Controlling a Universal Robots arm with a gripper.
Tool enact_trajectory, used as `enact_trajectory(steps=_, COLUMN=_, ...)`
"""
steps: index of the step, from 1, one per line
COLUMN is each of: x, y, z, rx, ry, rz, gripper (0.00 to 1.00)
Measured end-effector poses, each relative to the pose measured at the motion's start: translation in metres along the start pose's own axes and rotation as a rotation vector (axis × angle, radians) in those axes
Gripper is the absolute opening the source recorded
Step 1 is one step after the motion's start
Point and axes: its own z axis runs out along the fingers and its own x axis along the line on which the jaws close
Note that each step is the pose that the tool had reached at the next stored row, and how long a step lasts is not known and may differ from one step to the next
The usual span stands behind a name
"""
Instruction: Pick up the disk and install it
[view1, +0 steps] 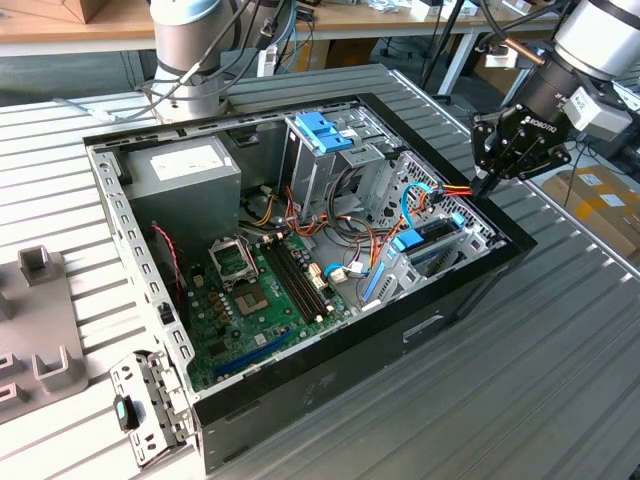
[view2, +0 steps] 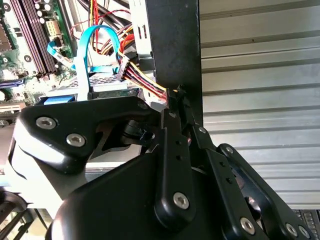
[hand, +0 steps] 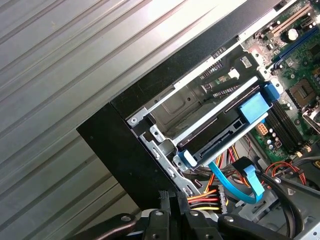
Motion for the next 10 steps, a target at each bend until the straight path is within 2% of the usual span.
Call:
enact_trajectory(steps=2, x=0.0000, y=0.0000, z=-0.0002, rx=0.0002, ry=-0.0002, rz=0.000, gripper=0.17)
enact_trajectory(steps=3, x=-0.0016, y=0.0003, z=-0.0157, rx=0.0023, ry=-0.0018, rz=0.000, gripper=0.17)
enact_trajectory(steps=4, x=-0.0026, y=0.0004, z=-0.0251, rx=0.0041, ry=-0.0032, rz=-0.001, gripper=0.17)
enact_trajectory(steps=5, x=-0.0032, y=0.0006, z=-0.0317, rx=0.0049, ry=-0.0038, rz=-0.001, gripper=0.17)
enact_trajectory(steps=10, x=-0.0053, y=0.0021, z=-0.0317, rx=0.0052, ry=-0.0036, rz=0.005, gripper=0.17)
